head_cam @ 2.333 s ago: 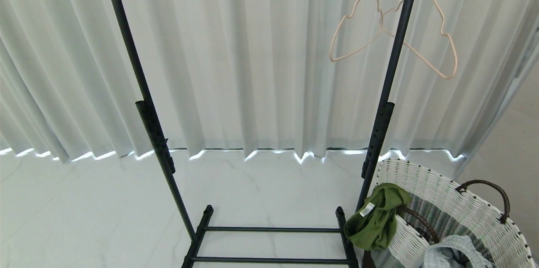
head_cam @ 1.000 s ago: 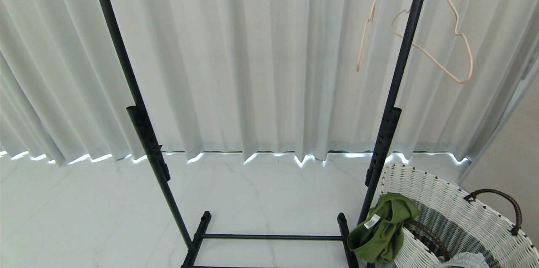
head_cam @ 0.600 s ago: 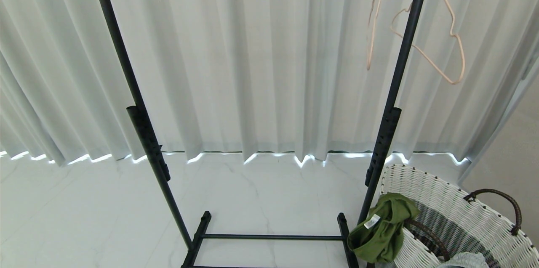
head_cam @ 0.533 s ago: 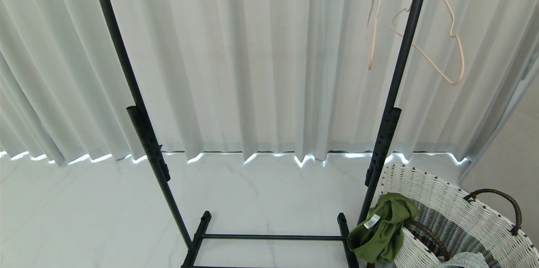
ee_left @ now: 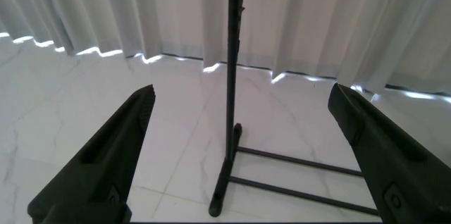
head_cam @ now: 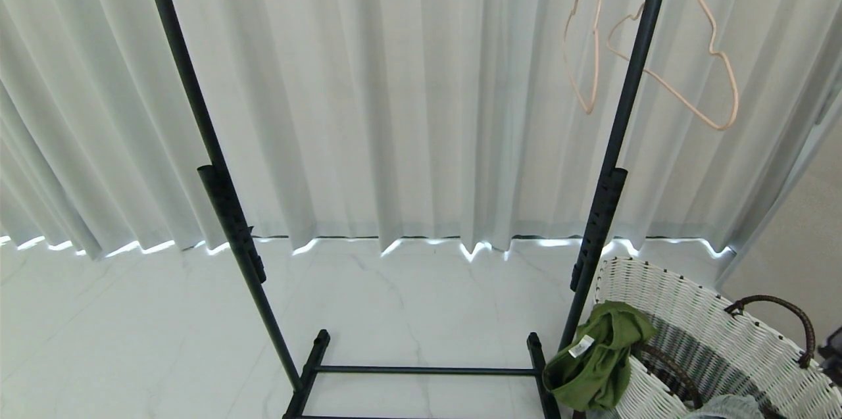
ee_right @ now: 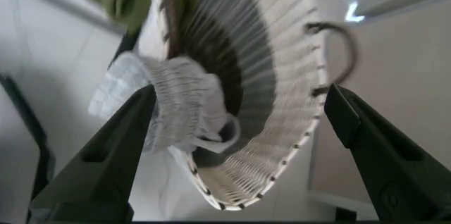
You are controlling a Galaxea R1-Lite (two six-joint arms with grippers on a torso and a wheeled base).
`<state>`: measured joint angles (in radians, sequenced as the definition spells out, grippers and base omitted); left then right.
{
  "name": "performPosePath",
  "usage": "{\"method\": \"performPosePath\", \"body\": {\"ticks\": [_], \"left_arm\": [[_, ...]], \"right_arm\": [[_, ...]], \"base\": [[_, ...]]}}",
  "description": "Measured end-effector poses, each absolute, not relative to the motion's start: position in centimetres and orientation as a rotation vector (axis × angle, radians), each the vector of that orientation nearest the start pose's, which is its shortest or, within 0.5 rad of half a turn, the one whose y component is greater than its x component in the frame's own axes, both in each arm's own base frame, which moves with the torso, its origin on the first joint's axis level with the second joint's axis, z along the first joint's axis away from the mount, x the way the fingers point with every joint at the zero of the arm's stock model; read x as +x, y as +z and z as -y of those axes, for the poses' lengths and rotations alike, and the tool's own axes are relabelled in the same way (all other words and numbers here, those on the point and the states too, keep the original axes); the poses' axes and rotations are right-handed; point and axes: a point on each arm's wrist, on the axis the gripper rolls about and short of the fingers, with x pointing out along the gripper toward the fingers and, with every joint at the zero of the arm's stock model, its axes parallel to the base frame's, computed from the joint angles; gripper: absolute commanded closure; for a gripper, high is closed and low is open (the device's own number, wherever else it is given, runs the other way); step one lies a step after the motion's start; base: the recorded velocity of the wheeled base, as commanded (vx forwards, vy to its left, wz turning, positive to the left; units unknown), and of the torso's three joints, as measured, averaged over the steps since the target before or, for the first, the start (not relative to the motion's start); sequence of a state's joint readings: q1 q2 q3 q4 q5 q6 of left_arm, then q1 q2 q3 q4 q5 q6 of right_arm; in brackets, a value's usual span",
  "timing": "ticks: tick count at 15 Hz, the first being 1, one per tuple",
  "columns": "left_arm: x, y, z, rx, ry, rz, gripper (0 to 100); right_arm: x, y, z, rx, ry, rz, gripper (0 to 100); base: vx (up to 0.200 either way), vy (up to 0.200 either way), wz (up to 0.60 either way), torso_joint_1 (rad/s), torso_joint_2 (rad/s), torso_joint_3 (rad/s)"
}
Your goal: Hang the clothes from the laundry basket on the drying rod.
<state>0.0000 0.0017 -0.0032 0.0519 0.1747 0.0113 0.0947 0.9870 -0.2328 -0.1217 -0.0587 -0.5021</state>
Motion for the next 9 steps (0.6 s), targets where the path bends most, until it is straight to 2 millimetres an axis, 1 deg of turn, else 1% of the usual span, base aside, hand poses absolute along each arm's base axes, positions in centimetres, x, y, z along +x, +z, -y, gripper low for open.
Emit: {"method": "performPosePath", "body": {"ticks": [1,2,4,6,9], "left_arm": [[-2.3,7.1,-0.4,0.014,0.174,-0.051,0],[-2.3,7.1,-0.4,0.013,0.174,-0.051,0],[-2.3,7.1,-0.4,0.002,0.177,-0.050,0],[-2.3,7.1,-0.4,-0.001,0.179,-0.050,0],[-2.3,7.1,-0.4,-0.003,0.179,-0.050,0]], "right_arm": [[10.4,11.3,-1.1,-0.557,0.221,-0.658,0],[10.9,10.1,-1.5,-0.582,0.248,-0.728,0],[11.5,8.4,-1.8,-0.616,0.271,-0.842,0],[11.9,7.4,-2.0,-0.631,0.291,-0.909,0],[13.0,7.1,-2.1,-0.627,0.281,-0.910,0]], "base": [[0.000,0.000,0.00,0.000,0.00,0.000],[0.000,0.000,0.00,0.000,0.00,0.000],[0.000,0.000,0.00,0.000,0.00,0.000],[0.000,0.000,0.00,0.000,0.00,0.000],[0.000,0.000,0.00,0.000,0.00,0.000]]}}
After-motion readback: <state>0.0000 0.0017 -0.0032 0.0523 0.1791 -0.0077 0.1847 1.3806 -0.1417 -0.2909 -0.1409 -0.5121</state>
